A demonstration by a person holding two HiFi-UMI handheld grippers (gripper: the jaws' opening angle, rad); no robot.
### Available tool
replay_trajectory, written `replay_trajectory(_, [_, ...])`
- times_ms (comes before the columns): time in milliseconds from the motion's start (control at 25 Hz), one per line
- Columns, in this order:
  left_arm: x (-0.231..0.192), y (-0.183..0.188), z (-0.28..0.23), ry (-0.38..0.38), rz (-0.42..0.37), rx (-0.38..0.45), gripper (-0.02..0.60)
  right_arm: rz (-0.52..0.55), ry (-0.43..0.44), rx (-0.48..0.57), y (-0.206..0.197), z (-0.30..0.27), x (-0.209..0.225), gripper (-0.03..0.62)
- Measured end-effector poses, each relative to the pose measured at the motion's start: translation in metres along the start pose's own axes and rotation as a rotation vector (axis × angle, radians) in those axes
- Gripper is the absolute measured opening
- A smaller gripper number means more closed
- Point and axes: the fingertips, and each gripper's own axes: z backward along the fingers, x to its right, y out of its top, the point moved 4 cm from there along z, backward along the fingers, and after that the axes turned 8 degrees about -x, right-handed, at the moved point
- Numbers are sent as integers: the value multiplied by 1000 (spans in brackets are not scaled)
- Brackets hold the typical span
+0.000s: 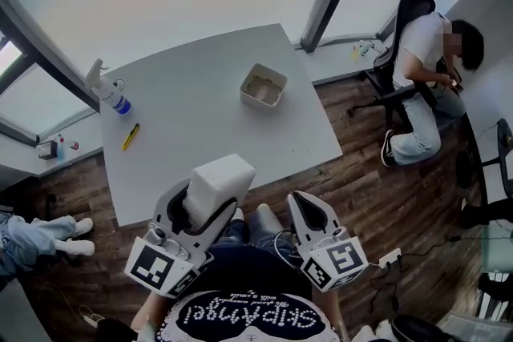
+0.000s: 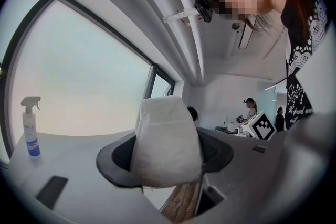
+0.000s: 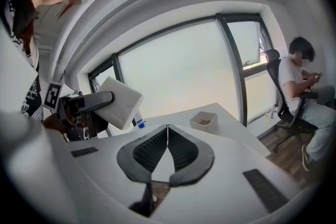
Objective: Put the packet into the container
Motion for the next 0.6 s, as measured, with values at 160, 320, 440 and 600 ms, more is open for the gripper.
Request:
replay_trajectory(160, [-3,1,-10,10,6,-10,276,-7,9,-8,3,-7,9,15])
replay_trajectory(320, [-7,6,-22,29,13,-14,276,35,26,-24,13,-17,17,15])
replay_trajectory(440, [-12,13,-32,47,21,-8,276,63,40,-40,23,-27,24,15])
replay_trajectory(600, [-17,19,-44,63,25,-2,277,73,58,-42,34,-37,33,15])
